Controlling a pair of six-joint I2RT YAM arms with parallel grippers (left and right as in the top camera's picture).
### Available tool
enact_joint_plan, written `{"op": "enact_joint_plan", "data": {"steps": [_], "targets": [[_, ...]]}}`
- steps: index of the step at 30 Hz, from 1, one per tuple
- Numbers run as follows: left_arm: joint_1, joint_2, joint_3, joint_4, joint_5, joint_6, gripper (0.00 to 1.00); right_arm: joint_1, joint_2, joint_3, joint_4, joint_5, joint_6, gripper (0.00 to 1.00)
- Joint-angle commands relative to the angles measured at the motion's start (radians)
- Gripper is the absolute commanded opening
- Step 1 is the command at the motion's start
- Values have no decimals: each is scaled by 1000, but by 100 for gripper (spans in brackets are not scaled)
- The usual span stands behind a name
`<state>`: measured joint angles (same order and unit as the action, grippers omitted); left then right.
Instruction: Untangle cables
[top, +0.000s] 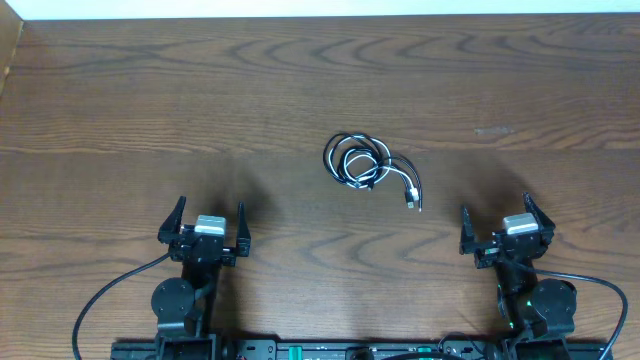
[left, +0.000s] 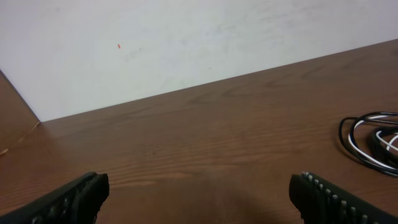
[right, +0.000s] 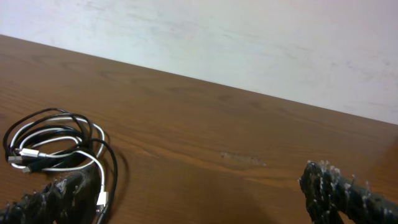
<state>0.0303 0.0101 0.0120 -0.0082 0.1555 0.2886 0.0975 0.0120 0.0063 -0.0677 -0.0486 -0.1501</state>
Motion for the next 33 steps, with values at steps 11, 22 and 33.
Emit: {"op": "enact_joint_plan", "data": {"steps": [11, 22, 33], "targets": [[3, -6, -8, -48, 24, -5, 98, -5, -3, -1, -4, -3, 3, 99], [3, -6, -8, -48, 24, -5, 98, -5, -3, -1, -4, -3, 3, 99], [3, -6, -8, -29, 24, -77, 98, -5, -3, -1, -4, -3, 24, 99]]}}
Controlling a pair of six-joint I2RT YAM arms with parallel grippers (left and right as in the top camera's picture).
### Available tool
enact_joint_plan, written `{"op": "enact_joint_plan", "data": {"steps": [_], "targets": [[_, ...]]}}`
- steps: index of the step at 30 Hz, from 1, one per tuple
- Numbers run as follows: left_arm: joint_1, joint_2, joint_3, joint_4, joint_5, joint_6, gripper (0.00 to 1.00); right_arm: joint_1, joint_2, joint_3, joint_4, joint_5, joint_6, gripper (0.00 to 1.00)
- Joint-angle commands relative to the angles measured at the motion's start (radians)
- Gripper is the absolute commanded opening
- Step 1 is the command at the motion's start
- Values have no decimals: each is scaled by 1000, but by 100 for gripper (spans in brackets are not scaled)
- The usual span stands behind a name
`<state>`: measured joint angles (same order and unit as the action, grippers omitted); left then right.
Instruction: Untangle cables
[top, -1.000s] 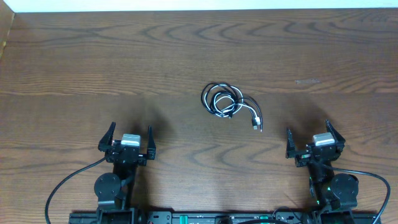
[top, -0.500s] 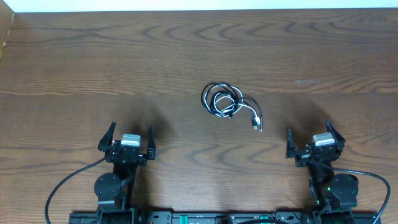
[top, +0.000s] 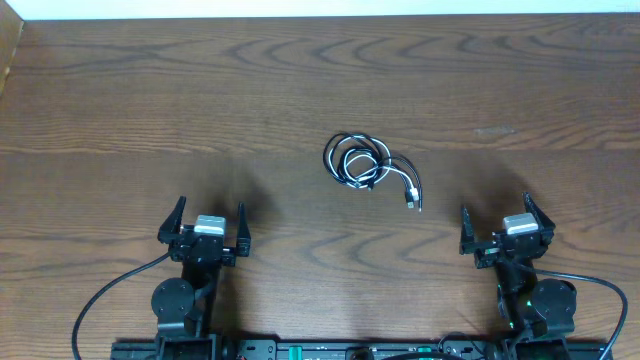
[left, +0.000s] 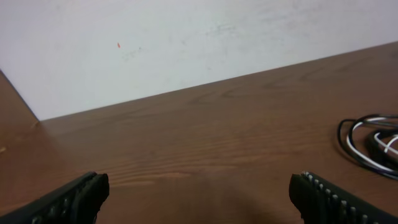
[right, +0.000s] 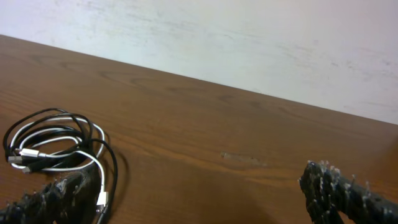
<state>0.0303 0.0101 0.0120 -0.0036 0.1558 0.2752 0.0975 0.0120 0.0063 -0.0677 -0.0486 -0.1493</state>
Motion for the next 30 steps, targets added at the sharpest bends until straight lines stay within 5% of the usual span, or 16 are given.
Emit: {"op": "enact_joint_plan", "data": {"steps": [1, 18, 30], "targets": [[3, -6, -8, -33, 24, -77, 98, -5, -3, -1, -3, -3, 37, 99], [3, 83, 106, -130, 24, -270, 98, -5, 83, 80, -109, 35, 111, 99], [3, 546, 476, -364, 63, -288, 98, -5, 525, 405, -297, 11, 111, 99]]}}
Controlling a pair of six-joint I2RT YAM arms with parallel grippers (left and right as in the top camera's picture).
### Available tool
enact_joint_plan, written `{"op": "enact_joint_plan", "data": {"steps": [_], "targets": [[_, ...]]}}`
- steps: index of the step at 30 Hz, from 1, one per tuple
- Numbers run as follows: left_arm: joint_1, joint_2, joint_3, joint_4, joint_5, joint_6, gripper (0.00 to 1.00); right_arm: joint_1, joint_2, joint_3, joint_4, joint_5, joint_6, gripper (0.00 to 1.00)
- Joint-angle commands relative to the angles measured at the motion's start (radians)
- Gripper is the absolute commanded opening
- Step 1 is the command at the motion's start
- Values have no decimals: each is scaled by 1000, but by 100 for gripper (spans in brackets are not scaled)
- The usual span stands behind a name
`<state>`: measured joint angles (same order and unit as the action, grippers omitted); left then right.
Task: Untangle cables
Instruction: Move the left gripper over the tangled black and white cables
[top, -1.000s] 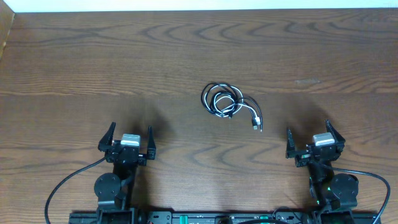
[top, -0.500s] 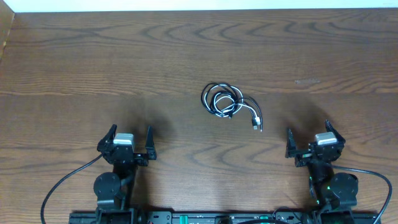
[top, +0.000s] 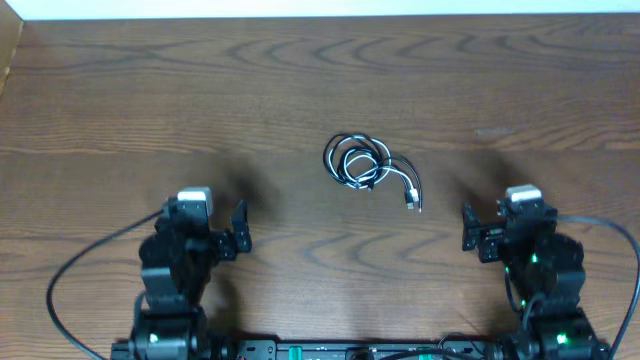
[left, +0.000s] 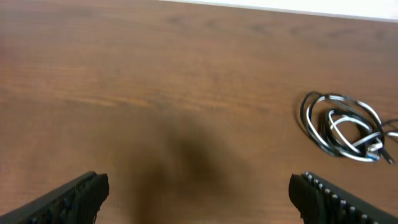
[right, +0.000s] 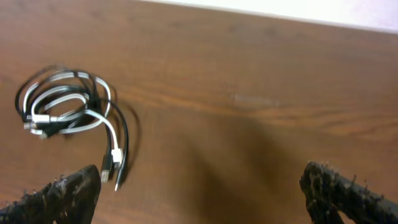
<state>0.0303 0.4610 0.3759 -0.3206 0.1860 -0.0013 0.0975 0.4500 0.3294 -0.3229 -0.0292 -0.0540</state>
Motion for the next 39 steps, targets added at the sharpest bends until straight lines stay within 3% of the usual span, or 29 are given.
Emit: {"op": "enact_joint_plan", "data": {"steps": [1, 9, 11, 15, 19, 23, 27, 31, 39], "targets": [[3, 132, 148, -71, 46, -12, 98, -5, 114, 103, -61, -8, 16, 99], [3, 391, 431, -353, 99, -13, 98, -5, 385, 322, -269, -86, 16, 99], [3, 448, 497, -452, 99, -69, 98, -5, 468, 394, -352, -81, 16, 99], [3, 465, 514, -516, 98, -206, 98, -5, 565, 460, -391, -79, 16, 99], [3, 466, 513, -591, 72, -207, 98, -5, 600, 469, -375, -86, 16, 99], [3, 466, 513, -531, 72, -238, 98, -5, 599, 469, -365, -169, 16, 99], [3, 459, 515, -381, 215, -255, 98, -5, 599, 469, -361, -173, 16, 99], [3, 479, 532, -267, 260, -293, 98, -5, 599, 469, -359, -172, 16, 99], [-43, 697, 749, -323, 239, -228, 98, -5, 599, 469, -313, -257, 16, 99]]}}
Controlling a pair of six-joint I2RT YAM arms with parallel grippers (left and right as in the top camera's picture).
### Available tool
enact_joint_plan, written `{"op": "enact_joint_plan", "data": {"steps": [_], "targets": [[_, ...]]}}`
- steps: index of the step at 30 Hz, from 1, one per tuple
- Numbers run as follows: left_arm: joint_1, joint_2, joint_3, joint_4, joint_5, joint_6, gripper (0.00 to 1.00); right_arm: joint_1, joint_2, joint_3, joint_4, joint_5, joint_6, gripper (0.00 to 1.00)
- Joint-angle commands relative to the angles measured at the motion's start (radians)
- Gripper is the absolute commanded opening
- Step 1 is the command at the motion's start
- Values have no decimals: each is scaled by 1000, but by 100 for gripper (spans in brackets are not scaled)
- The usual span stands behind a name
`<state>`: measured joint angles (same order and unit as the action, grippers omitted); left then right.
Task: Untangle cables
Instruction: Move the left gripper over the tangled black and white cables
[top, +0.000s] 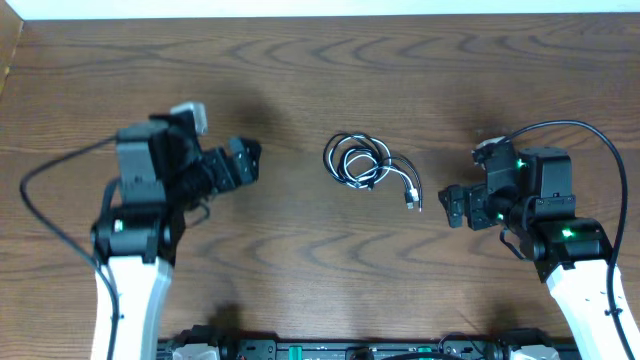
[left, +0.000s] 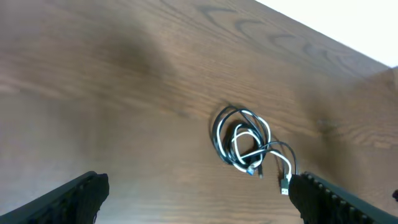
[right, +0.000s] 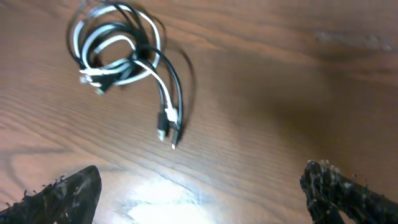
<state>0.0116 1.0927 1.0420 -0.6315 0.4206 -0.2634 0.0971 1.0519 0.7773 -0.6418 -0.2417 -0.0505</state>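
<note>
A small tangle of black and white cables (top: 357, 160) lies coiled at the middle of the wooden table (top: 300, 80), with two plug ends trailing to its lower right (top: 411, 197). The left wrist view has the coil (left: 242, 144) ahead and right of centre; the right wrist view has the coil (right: 118, 59) at upper left. My left gripper (top: 243, 160) hovers open left of the coil, apart from it. My right gripper (top: 457, 207) hovers open to the right of the plug ends. Nothing is between either pair of fingers (left: 74, 196) (right: 339, 190).
A white wall edge runs along the far side of the table (top: 320, 8). The table's left edge shows at the top left corner (top: 8, 60). Each arm's own black cable loops beside it (top: 60, 170) (top: 590, 135).
Both arms have risen and come forward from the near edge toward the cable coil. The left gripper now sits left of it, the right one right of it. Both stay open. The cables lie unmoved.
At the two oldest moments both arms rested low at the near edge, grippers open and facing the far wall. Then both had lifted and tilted down toward the table. Now they flank the cable coil from either side, which has kept its place throughout.
</note>
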Motion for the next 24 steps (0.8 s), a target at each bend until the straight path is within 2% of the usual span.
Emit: {"op": "enact_joint_plan", "data": {"steps": [1, 8, 12, 16, 24], "targets": [[-44, 118, 126, -26, -11, 65, 98, -5, -3, 21, 11, -27, 13, 99], [-135, 327, 243, -43, -42, 175, 98, -5, -3, 21, 10, -7, 13, 99], [-220, 451, 247, -2, -160, 274, 98, -5, -3, 21, 10, -8, 13, 99], [-283, 552, 247, 26, -204, 272, 98, -5, -3, 21, 10, -7, 36, 99], [-364, 720, 246, 158, -193, 155, 99, -5, -2, 21, 9, -8, 39, 99]]}}
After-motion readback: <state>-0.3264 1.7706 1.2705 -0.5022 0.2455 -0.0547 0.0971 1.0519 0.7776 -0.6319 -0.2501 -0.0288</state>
